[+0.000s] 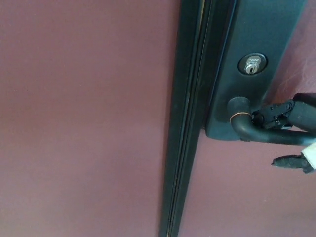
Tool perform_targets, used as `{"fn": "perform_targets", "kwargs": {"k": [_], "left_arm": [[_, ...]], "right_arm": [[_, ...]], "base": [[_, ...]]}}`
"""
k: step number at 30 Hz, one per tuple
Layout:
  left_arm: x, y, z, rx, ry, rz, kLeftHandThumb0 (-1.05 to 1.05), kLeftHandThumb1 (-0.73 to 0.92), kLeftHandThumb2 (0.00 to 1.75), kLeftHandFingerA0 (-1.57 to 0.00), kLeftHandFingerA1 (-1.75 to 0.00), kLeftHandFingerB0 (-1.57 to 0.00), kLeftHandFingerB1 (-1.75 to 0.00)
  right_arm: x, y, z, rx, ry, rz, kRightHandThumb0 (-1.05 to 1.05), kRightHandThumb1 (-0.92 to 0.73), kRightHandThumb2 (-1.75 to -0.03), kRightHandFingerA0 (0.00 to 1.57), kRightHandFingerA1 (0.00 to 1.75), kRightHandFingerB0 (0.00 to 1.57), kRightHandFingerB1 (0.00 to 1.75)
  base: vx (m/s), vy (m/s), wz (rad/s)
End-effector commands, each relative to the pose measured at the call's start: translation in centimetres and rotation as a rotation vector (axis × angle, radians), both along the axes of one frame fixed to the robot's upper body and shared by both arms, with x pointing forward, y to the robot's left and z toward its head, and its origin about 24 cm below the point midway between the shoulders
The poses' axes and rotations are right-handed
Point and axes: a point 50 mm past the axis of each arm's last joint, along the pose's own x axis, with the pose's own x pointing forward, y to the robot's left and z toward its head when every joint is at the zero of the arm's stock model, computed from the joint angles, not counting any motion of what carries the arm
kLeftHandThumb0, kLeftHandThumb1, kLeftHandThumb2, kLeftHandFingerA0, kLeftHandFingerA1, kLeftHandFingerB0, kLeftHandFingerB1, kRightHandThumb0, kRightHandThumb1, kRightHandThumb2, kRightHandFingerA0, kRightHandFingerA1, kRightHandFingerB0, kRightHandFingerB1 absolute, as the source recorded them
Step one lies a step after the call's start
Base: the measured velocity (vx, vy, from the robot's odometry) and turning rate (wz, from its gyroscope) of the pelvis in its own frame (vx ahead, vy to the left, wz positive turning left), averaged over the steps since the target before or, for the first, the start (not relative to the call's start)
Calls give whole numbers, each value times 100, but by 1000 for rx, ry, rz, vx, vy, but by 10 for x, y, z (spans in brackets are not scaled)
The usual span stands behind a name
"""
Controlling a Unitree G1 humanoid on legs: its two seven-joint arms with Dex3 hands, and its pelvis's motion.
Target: The robot walks towards the door handle and put its right hand on it and twist the handle
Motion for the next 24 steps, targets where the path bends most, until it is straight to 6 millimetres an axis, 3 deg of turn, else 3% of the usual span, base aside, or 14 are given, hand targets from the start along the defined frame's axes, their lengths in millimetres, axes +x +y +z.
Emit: {"fn": "perform_targets", "kwargs": {"k": [1,11,14,15,16,17,18,19,20,22,23,24], "left_arm": [[-1,-1,-1,-2,-6,3,-18,57,57,-38,-38,-30,-34],[-4,0,0,20,8,-16,-20,58,57,-39,-38,-33,-34],[0,1,1,12,-1,-10,-20,58,57,-40,-38,-33,-34],[-1,1,1,14,1,-11,-21,58,57,-41,-39,-34,-34],[-1,1,1,15,1,-13,-20,59,57,-41,-39,-34,-35],[-1,1,1,14,1,-15,-20,59,57,-42,-39,-35,-35],[-1,1,1,13,0,-15,-20,59,57,-42,-39,-35,-35],[-1,1,1,14,2,-19,-20,59,57,-42,-39,-35,-35],[-1,1,1,13,1,-20,-21,59,57,-42,-39,-35,-35],[-1,1,1,13,0,-20,-21,59,57,-42,-39,-35,-35],[4,-2,0,7,-9,-20,-21,59,57,-43,-40,-35,-35],[4,-2,0,10,-8,-21,-21,59,57,-43,-40,-36,-35]], "right_arm": [[-10,7,-34,19,145,33,-4,-60,-58,79,131,79,53],[-11,8,-33,22,137,30,-8,-61,-58,82,123,80,55],[-8,8,-31,31,123,29,-11,-63,-58,85,112,79,54],[-7,8,-30,28,122,31,-16,-62,-58,92,81,76,52],[-7,8,-29,18,123,36,-27,-63,-57,80,53,69,47],[-7,7,-27,-4,126,46,-43,-60,-58,51,41,52,40],[-7,7,-25,-30,130,59,-43,-60,-58,51,41,52,40],[-7,7,-21,-67,135,77,-59,-48,-84,27,47,36,49],[-7,6,-18,-79,141,82,-62,-62,-59,28,33,32,31],[-6,5,-15,-86,150,84,-66,-62,-59,22,31,27,30],[-4,1,-5,-64,153,76,-36,-32,-93,1,49,0,45],[-4,0,-1,-49,145,77,-77,-51,-82,6,35,12,37]], "base": [[0,0,0],[0,0,0],[0,0,0],[0,0,0],[0,0,0],[0,0,0],[0,0,0],[0,0,0],[0,0,0],[0,0,0],[0,0,0],[0,0,0]]}}
